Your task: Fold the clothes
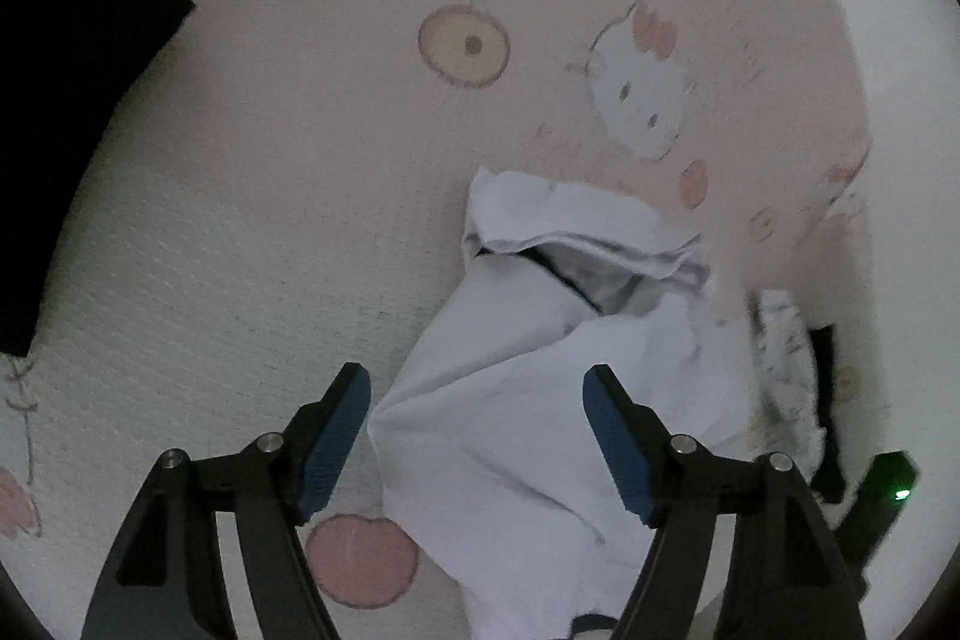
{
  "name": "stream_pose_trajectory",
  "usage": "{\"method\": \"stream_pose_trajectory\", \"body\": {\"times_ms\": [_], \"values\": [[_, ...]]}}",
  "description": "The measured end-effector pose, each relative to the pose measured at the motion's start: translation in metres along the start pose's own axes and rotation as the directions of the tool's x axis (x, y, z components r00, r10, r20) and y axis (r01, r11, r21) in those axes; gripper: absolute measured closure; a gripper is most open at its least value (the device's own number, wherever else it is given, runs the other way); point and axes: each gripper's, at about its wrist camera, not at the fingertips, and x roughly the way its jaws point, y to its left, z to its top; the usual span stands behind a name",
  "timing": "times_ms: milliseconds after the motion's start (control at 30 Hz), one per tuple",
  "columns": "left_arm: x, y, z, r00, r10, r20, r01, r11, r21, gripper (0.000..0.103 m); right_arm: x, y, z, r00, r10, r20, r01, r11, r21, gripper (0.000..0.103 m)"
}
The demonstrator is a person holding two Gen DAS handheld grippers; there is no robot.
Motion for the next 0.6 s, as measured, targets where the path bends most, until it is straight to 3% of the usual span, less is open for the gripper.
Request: {"method": "stream_pose_trajectory", "body": {"times_ms": [133, 333, 600], "values": [[0.008, -0.021, 0.007, 1.000, -0.008, 0.000, 0.008, 0.997, 0.074, 0.031, -0.003, -0.014, 0.012, 0.999, 0.034, 0.013, -0.035, 0.997, 0.071, 0.030], [0.030, -0.063, 0.017, 0.999, -0.011, -0.044, 0.020, 0.976, 0.215, 0.031, 0.021, -0.028, 0.034, 0.988, 0.156, -0.009, -0.150, 0.963, 0.225, 0.030], [0.059, -0.120, 0.022, 0.997, 0.022, -0.074, 0.012, 0.903, 0.429, 0.031, 0.058, -0.036, 0.048, 0.983, 0.168, -0.076, -0.141, 0.950, 0.280, 0.030]]}}
